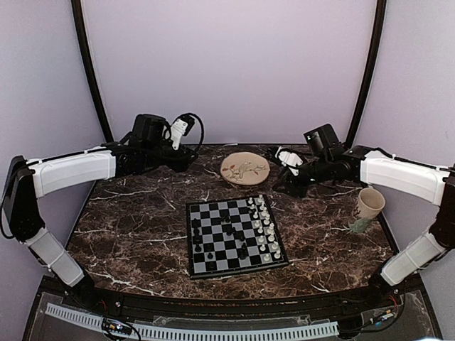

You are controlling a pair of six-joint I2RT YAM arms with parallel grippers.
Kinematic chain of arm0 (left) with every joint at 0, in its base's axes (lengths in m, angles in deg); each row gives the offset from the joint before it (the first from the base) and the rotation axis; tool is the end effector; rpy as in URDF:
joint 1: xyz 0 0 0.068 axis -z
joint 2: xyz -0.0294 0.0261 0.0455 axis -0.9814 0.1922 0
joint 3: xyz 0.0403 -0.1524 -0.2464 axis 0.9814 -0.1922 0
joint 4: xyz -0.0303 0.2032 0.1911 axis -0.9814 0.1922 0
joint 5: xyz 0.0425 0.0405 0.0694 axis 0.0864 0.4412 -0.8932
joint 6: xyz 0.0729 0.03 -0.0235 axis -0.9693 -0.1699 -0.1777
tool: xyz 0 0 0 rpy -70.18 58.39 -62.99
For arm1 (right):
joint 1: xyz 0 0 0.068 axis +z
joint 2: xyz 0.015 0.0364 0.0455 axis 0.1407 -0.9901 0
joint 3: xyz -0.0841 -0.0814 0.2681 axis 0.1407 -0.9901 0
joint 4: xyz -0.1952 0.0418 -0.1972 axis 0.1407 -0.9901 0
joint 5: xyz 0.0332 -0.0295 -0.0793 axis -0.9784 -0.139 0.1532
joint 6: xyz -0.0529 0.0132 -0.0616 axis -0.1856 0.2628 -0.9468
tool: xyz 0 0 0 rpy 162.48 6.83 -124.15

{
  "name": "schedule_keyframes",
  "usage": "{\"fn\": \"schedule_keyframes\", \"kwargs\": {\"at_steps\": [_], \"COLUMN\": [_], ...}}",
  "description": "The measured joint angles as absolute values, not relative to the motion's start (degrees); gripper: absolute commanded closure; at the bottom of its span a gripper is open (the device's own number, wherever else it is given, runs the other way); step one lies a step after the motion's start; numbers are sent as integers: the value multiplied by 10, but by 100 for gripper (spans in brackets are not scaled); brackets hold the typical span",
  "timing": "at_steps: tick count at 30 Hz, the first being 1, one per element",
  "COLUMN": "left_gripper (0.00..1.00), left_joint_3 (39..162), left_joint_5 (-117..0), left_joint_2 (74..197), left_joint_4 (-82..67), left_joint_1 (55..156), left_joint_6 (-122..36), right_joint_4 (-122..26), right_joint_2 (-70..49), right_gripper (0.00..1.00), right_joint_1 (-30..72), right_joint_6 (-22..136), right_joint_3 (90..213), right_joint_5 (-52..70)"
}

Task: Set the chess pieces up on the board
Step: Adjust the chess pile on the chessboard.

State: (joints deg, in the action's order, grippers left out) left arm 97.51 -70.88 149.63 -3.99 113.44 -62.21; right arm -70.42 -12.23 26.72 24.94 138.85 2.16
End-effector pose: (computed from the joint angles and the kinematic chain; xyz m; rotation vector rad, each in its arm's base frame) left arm 0.3512 -0.2354 0.3092 0.6514 1.8392 -0.2439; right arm 0.2851 0.2202 0.2658 -1.2668 1.9375 0.3777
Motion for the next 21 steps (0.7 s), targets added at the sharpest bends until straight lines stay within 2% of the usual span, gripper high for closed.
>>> {"fn": "schedule_keyframes", "kwargs": {"at_steps": [4,10,16,21], "left_gripper": [67,68,67,70], "left_joint_3": [1002,1094,1136,1160], "left_joint_5": [-598,-529,-526,-540], "left_joint_2": [1524,1609,1680,1721], "left_joint_4": [-2,79,161,198], "left_joint_1": [1144,1197,1241,1257], "left_joint_6": [-615,-627,-639,-648], "right_joint_4": [-681,-671,-660,-654], "right_joint_2": [-120,-119,-119,-119], "right_gripper": [57,57,57,57], "right_joint_1": [267,267,267,267], "right_joint_6": [239,231,230,229], "right_joint_3": [1374,1355,1354,1353], "right_joint_5": [33,41,41,43]}}
